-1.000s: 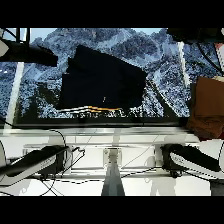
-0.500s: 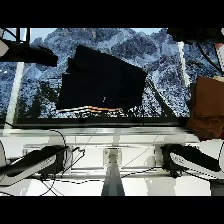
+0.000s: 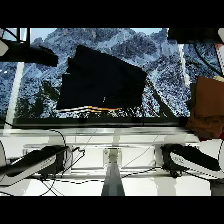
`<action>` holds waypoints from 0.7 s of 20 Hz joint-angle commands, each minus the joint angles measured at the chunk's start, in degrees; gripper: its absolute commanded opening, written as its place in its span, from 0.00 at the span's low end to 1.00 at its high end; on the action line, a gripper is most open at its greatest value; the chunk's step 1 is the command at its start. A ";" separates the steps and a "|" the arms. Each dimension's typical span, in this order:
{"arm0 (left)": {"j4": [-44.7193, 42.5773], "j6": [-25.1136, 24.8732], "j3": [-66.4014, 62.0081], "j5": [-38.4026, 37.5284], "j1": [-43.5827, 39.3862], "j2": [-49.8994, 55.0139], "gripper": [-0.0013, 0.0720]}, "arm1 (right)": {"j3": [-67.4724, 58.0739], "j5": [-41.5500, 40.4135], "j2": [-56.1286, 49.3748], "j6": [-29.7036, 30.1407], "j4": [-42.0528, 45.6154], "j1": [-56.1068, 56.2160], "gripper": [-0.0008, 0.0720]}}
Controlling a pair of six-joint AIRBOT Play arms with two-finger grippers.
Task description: Fold the clothes and pants, and hang the long-sleeved shirts on hangers.
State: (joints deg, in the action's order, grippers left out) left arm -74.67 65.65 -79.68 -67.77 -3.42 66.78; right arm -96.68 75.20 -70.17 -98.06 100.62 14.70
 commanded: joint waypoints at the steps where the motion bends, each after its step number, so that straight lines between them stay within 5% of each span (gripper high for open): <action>1: -1.40 0.00 -0.02 -1.55 0.07 -0.02 0.03 | 5.44 5.60 -0.09 5.44 1.53 -2.43 0.05; 5: -1.36 0.00 -0.02 -1.88 0.04 0.00 0.03 | 19.85 10.40 -0.07 13.03 -7.80 -6.25 0.05; 8: -1.38 0.00 -0.02 -0.44 0.02 0.17 0.03 | 33.51 9.64 -0.11 24.26 -31.19 -6.80 0.05; 10: -1.86 0.04 -0.02 -0.44 0.09 0.70 0.03 | 41.94 1.27 -0.13 24.79 -44.68 -6.73 0.05; 11: -2.99 0.13 -0.02 -0.39 0.07 0.96 0.03 | 45.46 -4.09 -0.13 23.50 -48.57 -6.47 0.11; 13: -6.54 3.65 -0.02 -0.04 0.09 1.33 0.03 | 50.38 -12.50 -0.72 19.98 -50.75 -5.66 0.50; 14: -9.40 6.82 -0.02 0.24 0.07 1.46 0.04 | 51.69 -14.73 -1.42 18.82 -50.45 -5.53 0.60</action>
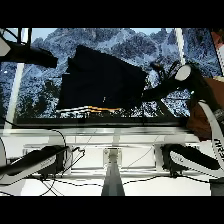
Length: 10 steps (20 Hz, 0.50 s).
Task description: Fold the clothes and pants, and hang the long-sleeved shirts on hangers.
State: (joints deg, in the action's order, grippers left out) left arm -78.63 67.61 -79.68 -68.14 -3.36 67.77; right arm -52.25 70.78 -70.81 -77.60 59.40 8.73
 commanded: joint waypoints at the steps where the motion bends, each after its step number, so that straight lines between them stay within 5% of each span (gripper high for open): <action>1: -8.37 7.17 -0.02 0.83 0.02 0.59 0.14 | 7.78 -11.08 -1.75 -2.54 -9.20 0.39 0.61; 3: -13.35 9.99 -0.02 0.79 0.09 0.66 0.76 | 7.78 -11.45 -4.35 -3.48 -9.53 -0.17 0.61; 10: -15.39 12.55 -0.02 -1.75 8.07 0.66 0.79 | 7.78 -11.04 -8.52 -3.98 -9.22 -6.73 0.62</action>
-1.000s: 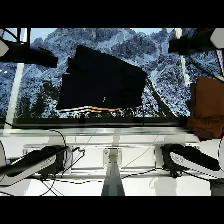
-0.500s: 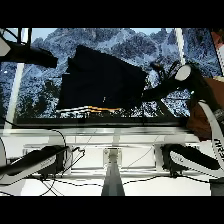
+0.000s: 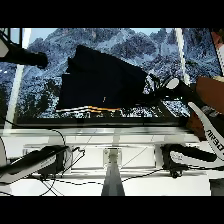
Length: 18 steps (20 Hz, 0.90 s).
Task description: Fold the clothes and pants, and hang the long-sleeved shirts on hangers.
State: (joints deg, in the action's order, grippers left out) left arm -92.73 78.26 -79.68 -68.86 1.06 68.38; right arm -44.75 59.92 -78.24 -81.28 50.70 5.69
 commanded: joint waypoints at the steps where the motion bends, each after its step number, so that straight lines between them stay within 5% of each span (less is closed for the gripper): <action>1: 0.04 3.06 -0.02 -1.11 5.66 0.04 0.79 | 0.28 0.81 -1.11 -0.31 -0.55 -6.01 0.62; 6: 12.35 3.28 0.00 -2.73 14.78 0.46 0.79 | 0.28 3.23 -2.47 3.37 -2.91 -9.92 0.68; 11: 12.41 3.17 1.14 -5.35 17.84 1.81 0.79 | 0.31 3.65 -6.16 10.10 -13.38 -9.92 0.67; 18: 12.44 1.42 9.35 -9.27 22.05 3.76 0.79 | 0.28 4.37 -9.38 16.61 -14.56 -7.89 0.60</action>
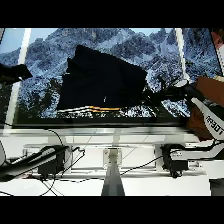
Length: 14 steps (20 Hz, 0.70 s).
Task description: Fold the clothes and pants, and hang the long-sleeved shirts on hangers.
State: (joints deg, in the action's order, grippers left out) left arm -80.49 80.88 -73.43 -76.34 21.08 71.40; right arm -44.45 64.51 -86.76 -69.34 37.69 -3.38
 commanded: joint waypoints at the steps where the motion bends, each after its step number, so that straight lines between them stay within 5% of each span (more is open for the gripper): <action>1: 0.20 -2.64 4.11 -2.49 3.32 1.01 0.79 | -0.02 -1.09 -0.85 8.07 -2.73 1.84 0.60; 9: 6.56 -10.19 12.46 -4.22 16.41 1.22 0.77 | -0.02 -3.04 -0.85 14.60 -5.57 2.34 0.40; 11: 8.46 -13.05 16.48 -4.28 18.71 1.22 0.77 | -0.02 -3.63 -0.85 15.06 -5.64 2.36 0.08; 14: 8.74 -16.90 21.62 -4.33 20.11 1.53 0.77 | -0.02 -4.28 -0.85 16.68 -6.36 2.36 0.05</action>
State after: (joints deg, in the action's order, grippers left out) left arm -73.47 68.40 -56.34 -80.27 39.05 72.69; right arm -44.45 61.14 -87.57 -54.68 32.01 -1.08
